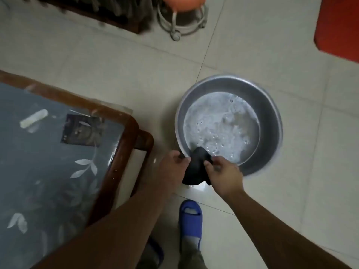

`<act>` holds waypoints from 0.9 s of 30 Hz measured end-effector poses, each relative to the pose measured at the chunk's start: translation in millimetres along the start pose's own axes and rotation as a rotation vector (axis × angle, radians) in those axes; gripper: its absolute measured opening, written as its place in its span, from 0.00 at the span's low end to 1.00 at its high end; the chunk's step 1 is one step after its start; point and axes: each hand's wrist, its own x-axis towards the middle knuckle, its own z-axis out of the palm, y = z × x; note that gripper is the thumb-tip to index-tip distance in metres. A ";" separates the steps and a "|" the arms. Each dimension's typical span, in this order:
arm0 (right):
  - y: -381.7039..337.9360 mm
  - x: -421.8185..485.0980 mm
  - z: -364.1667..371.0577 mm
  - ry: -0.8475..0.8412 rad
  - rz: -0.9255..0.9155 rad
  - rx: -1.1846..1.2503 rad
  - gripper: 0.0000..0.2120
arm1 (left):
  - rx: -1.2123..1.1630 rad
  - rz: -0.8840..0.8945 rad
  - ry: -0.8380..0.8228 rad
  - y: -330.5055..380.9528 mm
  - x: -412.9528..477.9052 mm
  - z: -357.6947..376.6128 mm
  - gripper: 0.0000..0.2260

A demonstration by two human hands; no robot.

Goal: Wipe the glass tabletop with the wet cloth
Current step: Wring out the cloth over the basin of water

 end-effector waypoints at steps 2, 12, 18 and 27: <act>1.9 11.8 17.9 0.058 -0.028 -0.202 0.19 | -0.018 0.027 0.004 -10.4 13.7 12.6 0.19; 2.4 8.0 38.1 0.069 0.071 0.390 0.10 | -0.168 -0.072 -0.163 -16.7 6.0 19.8 0.14; -43.6 -31.4 12.9 0.027 0.033 0.709 0.18 | -0.377 -0.065 -0.185 -1.9 -31.5 -20.8 0.11; -225.4 -113.6 52.9 -0.244 -0.163 0.730 0.19 | -0.831 -0.018 0.103 -25.3 -93.6 -191.6 0.13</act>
